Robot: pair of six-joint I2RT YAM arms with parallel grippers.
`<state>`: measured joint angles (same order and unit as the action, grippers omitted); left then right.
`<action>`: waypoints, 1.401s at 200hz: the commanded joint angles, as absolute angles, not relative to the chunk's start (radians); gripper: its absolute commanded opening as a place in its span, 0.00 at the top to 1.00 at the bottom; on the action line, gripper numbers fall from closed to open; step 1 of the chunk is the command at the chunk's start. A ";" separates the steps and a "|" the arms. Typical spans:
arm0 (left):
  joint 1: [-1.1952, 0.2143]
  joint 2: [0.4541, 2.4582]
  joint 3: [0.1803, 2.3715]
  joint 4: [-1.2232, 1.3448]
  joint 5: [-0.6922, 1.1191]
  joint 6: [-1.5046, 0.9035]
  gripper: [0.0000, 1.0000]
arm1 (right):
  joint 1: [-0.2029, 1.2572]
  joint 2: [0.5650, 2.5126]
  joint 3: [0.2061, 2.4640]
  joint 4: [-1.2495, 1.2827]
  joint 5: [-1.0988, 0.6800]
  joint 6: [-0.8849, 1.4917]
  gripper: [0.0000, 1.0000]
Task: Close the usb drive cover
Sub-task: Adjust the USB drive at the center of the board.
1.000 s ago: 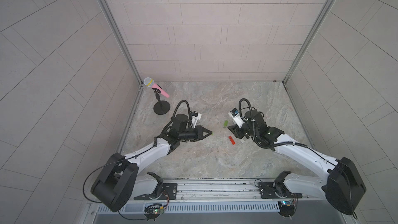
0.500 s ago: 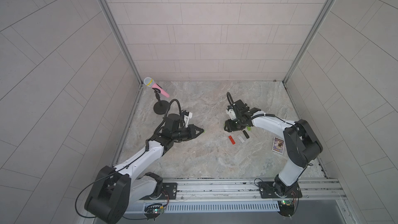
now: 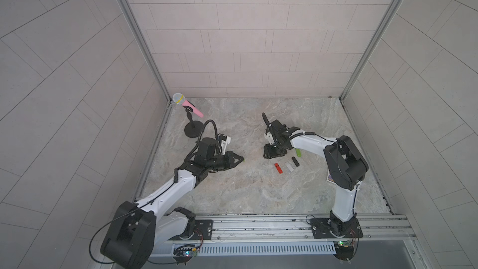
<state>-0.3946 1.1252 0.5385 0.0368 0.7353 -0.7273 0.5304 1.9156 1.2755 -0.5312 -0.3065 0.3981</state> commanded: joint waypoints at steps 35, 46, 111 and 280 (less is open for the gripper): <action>-0.386 1.100 0.558 0.010 0.727 -0.693 0.88 | 0.548 2.005 1.362 -0.599 -0.239 0.419 0.47; -0.385 1.096 0.560 0.003 0.724 -0.691 0.88 | 0.554 2.029 1.387 -0.601 -0.268 0.413 0.47; -0.382 1.074 0.571 -0.027 0.717 -0.683 0.88 | 0.616 2.145 1.659 -0.747 -0.232 0.272 0.49; -0.377 1.034 0.558 -0.047 0.708 -0.673 0.88 | 0.462 2.243 1.837 -0.993 -0.367 0.000 0.42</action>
